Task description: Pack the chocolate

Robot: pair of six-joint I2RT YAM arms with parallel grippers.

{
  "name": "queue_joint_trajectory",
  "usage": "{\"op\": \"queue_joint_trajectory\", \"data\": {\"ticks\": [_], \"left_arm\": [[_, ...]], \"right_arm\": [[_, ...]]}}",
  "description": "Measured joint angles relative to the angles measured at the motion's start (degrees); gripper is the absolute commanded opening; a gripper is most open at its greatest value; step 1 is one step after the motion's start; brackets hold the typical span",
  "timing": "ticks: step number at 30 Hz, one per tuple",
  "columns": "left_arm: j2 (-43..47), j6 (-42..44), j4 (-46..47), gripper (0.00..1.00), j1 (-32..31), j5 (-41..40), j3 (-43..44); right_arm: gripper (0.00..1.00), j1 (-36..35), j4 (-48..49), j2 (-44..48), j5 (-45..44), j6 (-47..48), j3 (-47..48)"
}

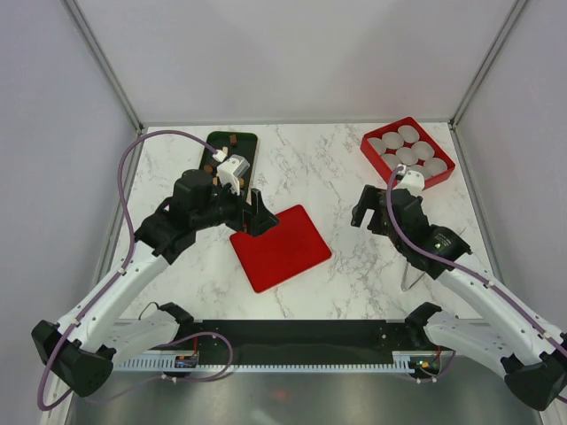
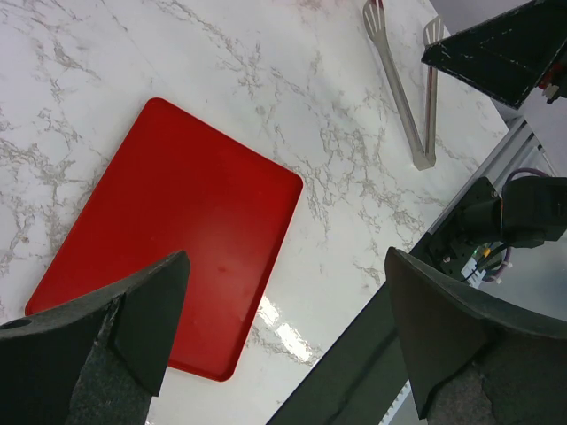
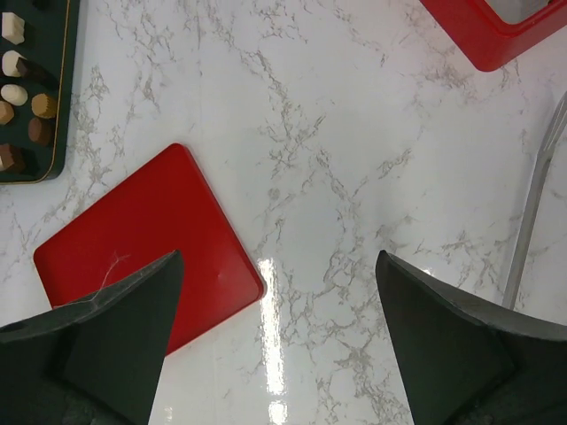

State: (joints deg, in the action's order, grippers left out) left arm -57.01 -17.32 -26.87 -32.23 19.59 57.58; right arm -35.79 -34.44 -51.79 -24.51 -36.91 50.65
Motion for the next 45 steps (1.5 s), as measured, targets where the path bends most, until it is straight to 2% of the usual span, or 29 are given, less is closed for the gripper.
{"op": "queue_joint_trajectory", "data": {"ticks": [11,17,21,22,25,34,37,45], "left_arm": [[-0.3,0.0,0.0,1.0,0.0,0.0,0.0],[-0.2,0.0,0.0,1.0,0.0,0.0,0.0],[-0.2,0.0,0.0,1.0,0.0,0.0,0.0],[-0.2,0.0,0.0,1.0,0.0,0.0,0.0],[-0.2,0.0,0.0,1.0,0.0,0.0,0.0],[0.3,0.0,0.0,1.0,0.0,-0.1,0.0],[0.5,0.0,0.0,1.0,0.0,0.0,0.0],[0.6,0.0,0.0,1.0,0.0,0.0,0.0]], "right_arm": [[0.98,0.5,-1.9,-3.1,-7.1,0.0,1.3],[0.97,7.8,-4.0,-7.6,-8.9,0.5,0.9],[0.87,16.2,-3.8,-10.3,-6.7,1.1,-1.3],[0.81,17.9,-3.8,-11.0,-6.2,1.3,-2.0],[0.7,21.4,-3.5,-12.8,-4.7,1.8,-3.5],[0.58,30.6,3.2,-20.1,-0.1,2.5,-7.9],[0.56,33.1,5.7,-22.9,2.2,2.9,-9.9],[0.44,35.0,13.6,-24.3,12.0,6.6,-14.1]]}}
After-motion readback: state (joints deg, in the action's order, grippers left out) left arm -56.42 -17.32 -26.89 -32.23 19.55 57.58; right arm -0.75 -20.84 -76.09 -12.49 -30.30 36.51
